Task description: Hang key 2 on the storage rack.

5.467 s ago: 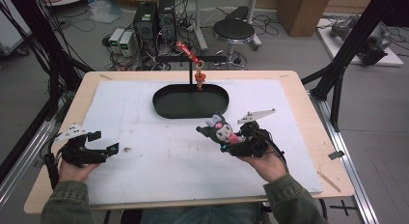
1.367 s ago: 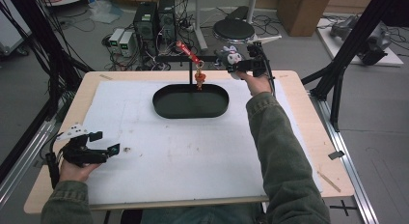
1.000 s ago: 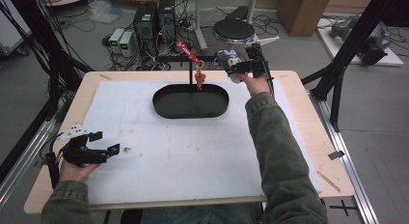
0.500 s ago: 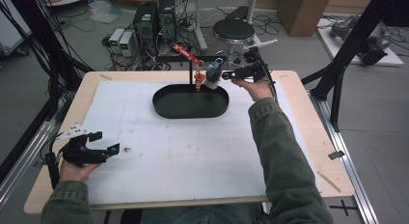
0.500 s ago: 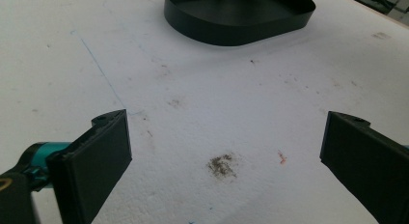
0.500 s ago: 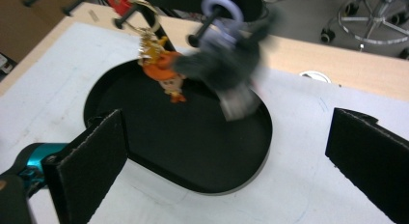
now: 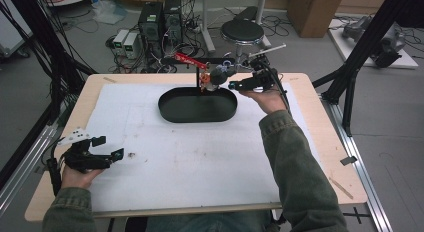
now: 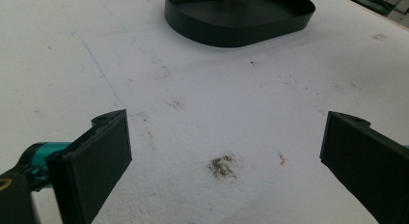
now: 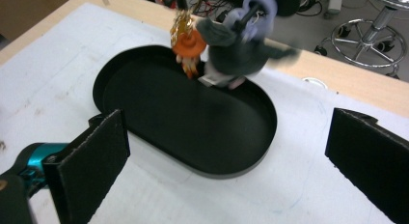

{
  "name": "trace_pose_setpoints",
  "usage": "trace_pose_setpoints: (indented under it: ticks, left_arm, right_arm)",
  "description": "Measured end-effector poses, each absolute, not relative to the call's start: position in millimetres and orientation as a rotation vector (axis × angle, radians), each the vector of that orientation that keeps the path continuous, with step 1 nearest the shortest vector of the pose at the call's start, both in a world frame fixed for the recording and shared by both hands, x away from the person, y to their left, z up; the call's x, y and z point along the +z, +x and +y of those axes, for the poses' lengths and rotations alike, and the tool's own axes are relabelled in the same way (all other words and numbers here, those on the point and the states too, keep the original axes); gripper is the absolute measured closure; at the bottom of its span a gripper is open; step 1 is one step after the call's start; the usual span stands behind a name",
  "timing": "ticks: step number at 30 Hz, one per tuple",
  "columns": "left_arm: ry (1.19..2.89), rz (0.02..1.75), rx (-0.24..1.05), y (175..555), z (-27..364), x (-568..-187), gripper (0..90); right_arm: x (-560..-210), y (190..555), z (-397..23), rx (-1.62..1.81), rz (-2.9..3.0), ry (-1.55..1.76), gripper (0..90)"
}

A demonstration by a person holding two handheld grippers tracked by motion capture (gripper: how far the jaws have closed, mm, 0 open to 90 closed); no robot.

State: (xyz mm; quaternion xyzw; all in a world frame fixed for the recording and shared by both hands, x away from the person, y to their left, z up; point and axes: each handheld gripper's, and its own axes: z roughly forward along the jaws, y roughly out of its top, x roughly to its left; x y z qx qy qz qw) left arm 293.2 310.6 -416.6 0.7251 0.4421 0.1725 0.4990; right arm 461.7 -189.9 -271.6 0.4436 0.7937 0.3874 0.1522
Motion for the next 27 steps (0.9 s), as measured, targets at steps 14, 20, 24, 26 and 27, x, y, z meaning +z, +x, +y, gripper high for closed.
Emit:
trace_pose_setpoints:
  ticks: [14,20,24,26,27]
  left_arm:
    - [1.757,1.073,0.419,293,310,-417,4.2]
    - [1.759,1.072,0.423,293,309,-417,4.2]
    - [1.759,1.074,0.422,293,310,-417,4.2]
    - [1.759,1.074,0.423,293,310,-417,4.2]
    - [1.759,1.074,0.423,293,310,-417,4.2]
  right_arm:
    - [-287,427,-205,1.169,2.265,1.24,1.1]
    - [-291,413,-210,1.214,2.245,1.235,1.3]
    - [-298,408,-213,1.212,2.252,1.229,1.3]
    - [-301,405,-215,1.21,2.255,1.232,1.3]
    - [-303,405,-215,1.208,2.26,1.23,1.3]
